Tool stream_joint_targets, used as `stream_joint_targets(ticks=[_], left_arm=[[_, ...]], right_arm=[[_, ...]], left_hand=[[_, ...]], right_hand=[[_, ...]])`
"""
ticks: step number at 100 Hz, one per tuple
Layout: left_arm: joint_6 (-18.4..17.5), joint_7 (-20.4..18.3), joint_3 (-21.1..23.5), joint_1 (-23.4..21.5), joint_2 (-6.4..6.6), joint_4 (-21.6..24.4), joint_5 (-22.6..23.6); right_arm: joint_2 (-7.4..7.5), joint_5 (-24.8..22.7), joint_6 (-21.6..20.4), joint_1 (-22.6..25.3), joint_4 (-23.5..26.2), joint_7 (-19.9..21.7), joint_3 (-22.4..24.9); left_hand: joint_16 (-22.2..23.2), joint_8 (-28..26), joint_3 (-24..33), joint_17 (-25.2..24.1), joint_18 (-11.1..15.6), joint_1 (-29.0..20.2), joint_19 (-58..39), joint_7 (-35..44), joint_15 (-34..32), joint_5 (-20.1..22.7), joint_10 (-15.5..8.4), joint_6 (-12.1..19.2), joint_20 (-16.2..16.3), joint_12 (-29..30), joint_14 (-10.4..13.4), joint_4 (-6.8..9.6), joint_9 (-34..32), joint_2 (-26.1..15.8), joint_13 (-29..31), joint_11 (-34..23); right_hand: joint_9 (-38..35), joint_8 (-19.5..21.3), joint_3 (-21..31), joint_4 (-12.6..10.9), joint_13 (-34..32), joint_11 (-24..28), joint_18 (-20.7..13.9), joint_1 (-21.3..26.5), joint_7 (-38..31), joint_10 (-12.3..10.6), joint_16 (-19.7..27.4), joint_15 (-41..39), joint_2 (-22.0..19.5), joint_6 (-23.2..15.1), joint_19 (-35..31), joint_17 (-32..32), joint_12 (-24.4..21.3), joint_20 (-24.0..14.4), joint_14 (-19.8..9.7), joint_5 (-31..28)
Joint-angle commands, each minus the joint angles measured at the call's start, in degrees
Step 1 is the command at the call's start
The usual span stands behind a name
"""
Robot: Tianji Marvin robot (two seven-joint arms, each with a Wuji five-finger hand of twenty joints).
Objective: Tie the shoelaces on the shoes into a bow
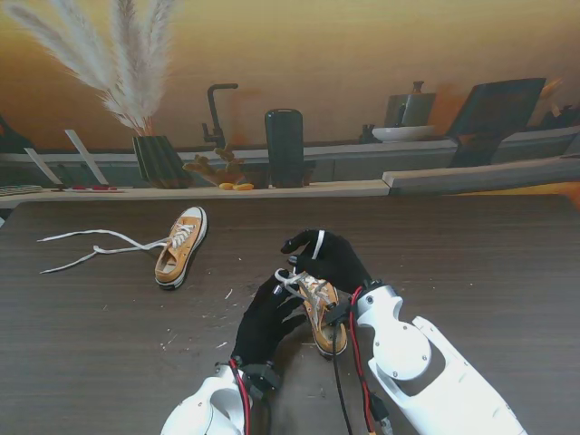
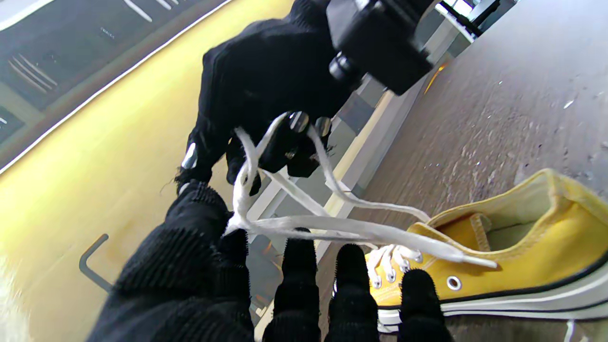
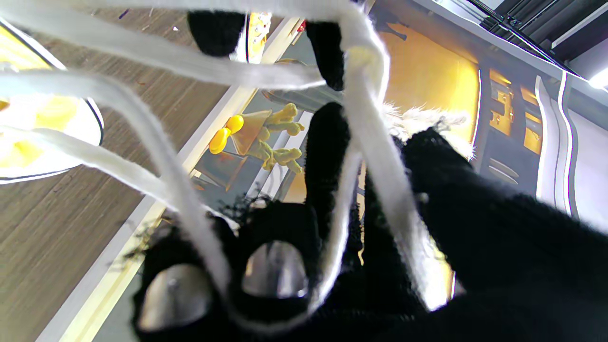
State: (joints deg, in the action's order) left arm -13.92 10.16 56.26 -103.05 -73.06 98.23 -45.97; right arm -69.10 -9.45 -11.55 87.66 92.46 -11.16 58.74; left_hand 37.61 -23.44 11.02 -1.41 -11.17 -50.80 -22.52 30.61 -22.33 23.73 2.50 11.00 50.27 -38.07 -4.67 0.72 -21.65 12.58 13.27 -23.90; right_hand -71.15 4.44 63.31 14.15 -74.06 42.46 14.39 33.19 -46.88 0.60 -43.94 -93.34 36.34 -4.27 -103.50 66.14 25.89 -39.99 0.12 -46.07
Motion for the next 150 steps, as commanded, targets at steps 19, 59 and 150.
stream_joint_targets(ticks=[19,59,150], left_arm=[[2.4,0.8,1.2,0.2,-0.83,1.7,-3.7],[3.3,3.9,0.9,2.1,-1.65,1.5,-4.9],[-0.6,-0.3,3.8,4.9,-1.27,-1.9,-4.5]], right_arm=[[0.17,0.1,0.1,0.2,-0.4,0.6,0.1],[0.48,0.2,-1.7,1.6,-0.1,1.1,0.6],[0.54,6.9,-3.5,6.3,1.3,2.4,4.8]], left_hand=[[0.3,-7.5,-4.1,1.5,3.7,-4.3,-0.4,9.7,-2.6,5.0,-1.9,3.1,2.0,-0.8,2.0,-2.04,-3.0,3.7,1.1,-2.7],[-0.7,-10.9,-7.5,0.4,3.4,-9.2,-5.4,24.2,-4.3,7.8,-5.0,1.9,0.0,-0.3,1.6,-1.96,-11.0,2.1,4.5,-5.3],[-7.2,-25.4,22.9,6.0,0.3,-2.1,7.2,31.9,1.2,7.2,-0.1,-2.5,-3.4,3.9,0.3,-3.29,-29.3,6.7,15.1,5.1]], right_hand=[[-0.3,-1.2,0.6,1.5,-1.3,1.5,-0.6,2.2,-1.4,0.4,0.4,-1.6,-0.6,-1.3,-7.9,1.2,1.1,0.1,-1.2,0.4],[-0.3,-1.4,0.4,1.5,-1.2,1.3,-0.3,2.3,-1.6,0.3,0.5,-1.4,-0.8,-1.5,-7.6,1.1,1.0,0.2,-1.0,0.4],[11.3,1.7,-3.5,2.5,6.1,-2.1,14.7,-8.2,-1.6,5.0,15.7,41.9,-7.9,-5.6,23.8,-27.1,0.0,-0.9,14.8,-2.9]])
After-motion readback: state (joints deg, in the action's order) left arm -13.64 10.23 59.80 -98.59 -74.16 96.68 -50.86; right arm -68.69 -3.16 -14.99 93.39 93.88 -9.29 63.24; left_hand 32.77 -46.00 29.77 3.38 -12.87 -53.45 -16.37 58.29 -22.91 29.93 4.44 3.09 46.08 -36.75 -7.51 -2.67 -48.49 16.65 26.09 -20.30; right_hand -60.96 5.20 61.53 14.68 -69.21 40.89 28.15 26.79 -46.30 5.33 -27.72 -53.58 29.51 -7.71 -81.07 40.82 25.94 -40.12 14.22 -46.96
